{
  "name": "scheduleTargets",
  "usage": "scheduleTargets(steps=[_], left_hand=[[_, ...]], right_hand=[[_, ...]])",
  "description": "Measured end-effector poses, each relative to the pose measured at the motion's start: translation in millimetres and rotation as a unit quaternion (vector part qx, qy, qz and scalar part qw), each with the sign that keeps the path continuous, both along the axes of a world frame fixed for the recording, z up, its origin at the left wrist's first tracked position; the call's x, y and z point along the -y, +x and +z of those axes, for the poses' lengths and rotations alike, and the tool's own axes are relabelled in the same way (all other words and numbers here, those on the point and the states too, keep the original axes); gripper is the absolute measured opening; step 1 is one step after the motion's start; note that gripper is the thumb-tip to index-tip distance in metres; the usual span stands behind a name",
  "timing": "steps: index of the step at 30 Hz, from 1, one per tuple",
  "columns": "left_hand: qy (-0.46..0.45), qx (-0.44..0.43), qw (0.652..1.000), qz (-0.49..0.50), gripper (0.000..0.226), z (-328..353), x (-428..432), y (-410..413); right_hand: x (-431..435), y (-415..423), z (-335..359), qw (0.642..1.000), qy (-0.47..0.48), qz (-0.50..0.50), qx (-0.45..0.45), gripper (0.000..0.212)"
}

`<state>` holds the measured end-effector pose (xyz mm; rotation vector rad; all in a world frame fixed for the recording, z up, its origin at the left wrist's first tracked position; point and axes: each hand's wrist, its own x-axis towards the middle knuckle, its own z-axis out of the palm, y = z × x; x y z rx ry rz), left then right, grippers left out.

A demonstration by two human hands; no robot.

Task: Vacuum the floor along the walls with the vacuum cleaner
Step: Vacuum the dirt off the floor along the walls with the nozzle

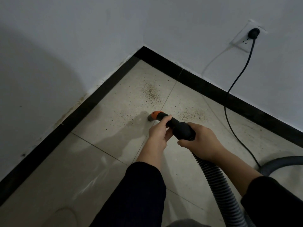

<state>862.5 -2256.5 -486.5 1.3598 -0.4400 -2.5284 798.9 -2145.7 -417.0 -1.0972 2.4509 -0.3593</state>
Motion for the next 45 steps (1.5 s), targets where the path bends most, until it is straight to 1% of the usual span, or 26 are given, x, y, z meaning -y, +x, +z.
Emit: scheduleTargets(steps=[5, 11, 19, 27, 34, 40, 45], left_hand=[[-0.002, 0.0, 1.0, 0.02, 0.05, -1.2, -0.4, 7.6], [0.013, 0.012, 0.998, 0.056, 0.042, 1.8, -1.5, 17.4], [0.026, 0.022, 0.996, 0.088, 0.04, 6.2, -5.4, 31.9], [0.026, 0.02, 0.993, 0.115, 0.032, 7.2, -1.2, 46.4], [0.02, 0.02, 0.992, 0.12, 0.037, 7.0, 9.4, 52.2], [0.022, 0.026, 0.99, 0.137, 0.025, 6.5, 14.2, 58.6], [0.024, 0.032, 0.987, 0.154, 0.027, 6.1, 16.2, 67.0]], right_hand=[[1.9, 4.1, 1.8, 1.0, 0.003, 0.015, 0.007, 0.029], [5.5, 8.1, 3.4, 0.999, 0.004, 0.044, 0.011, 0.027], [5.9, 15.5, 5.1, 0.997, 0.009, 0.081, 0.012, 0.027], [14.0, 25.7, 3.5, 0.994, 0.001, 0.104, 0.018, 0.024], [26.1, 29.2, 2.5, 0.993, -0.002, 0.118, 0.006, 0.025], [34.1, 33.5, 4.5, 0.991, 0.001, 0.135, 0.006, 0.025], [38.8, 39.2, 4.6, 0.989, 0.001, 0.148, 0.011, 0.029]])
